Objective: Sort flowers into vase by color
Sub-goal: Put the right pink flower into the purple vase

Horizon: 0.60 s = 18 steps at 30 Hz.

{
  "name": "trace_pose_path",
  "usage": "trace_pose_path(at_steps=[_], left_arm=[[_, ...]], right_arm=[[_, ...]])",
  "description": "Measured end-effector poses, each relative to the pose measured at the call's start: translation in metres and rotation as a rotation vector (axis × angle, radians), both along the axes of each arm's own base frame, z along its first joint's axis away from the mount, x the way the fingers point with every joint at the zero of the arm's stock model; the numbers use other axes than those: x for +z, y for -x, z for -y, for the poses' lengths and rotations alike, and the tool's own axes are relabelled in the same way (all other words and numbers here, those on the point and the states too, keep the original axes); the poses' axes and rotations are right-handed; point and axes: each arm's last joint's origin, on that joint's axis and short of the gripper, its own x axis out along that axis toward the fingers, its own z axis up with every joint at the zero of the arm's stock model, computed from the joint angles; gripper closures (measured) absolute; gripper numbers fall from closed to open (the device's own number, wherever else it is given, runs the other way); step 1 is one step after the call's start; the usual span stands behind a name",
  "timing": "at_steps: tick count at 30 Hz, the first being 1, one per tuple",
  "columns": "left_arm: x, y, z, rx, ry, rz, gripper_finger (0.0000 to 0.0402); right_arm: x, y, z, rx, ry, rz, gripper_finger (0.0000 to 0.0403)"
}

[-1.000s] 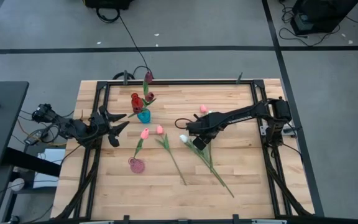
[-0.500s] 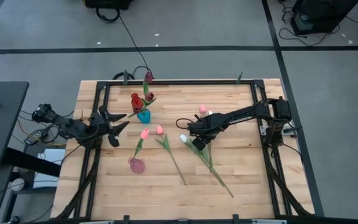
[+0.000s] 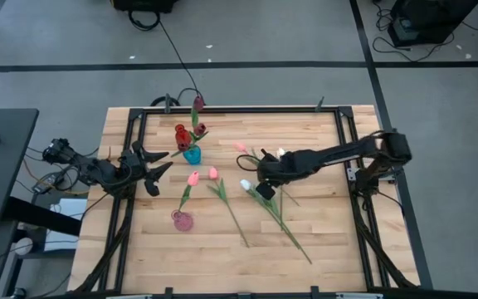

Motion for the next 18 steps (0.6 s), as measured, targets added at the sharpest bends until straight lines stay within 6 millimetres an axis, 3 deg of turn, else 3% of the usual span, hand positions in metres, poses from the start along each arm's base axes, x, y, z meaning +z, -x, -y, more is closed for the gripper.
trace_pose_path(at_steps=[4,10,18], left_arm=[[0.0,0.0,0.0,0.0,0.016,0.009,0.022],[0.0,0.0,0.0,-0.001,0.022,0.013,0.022],[0.0,0.0,0.0,0.0,0.022,0.014,0.022]], right_arm=[[0.017,-0.006,-0.017,0.131,0.067,0.34,0.0395],[0.019,-0.021,-0.039,0.294,0.079,0.872,0.0395],[0.025,-0.059,-0.074,0.487,0.173,1.173,0.0395]])
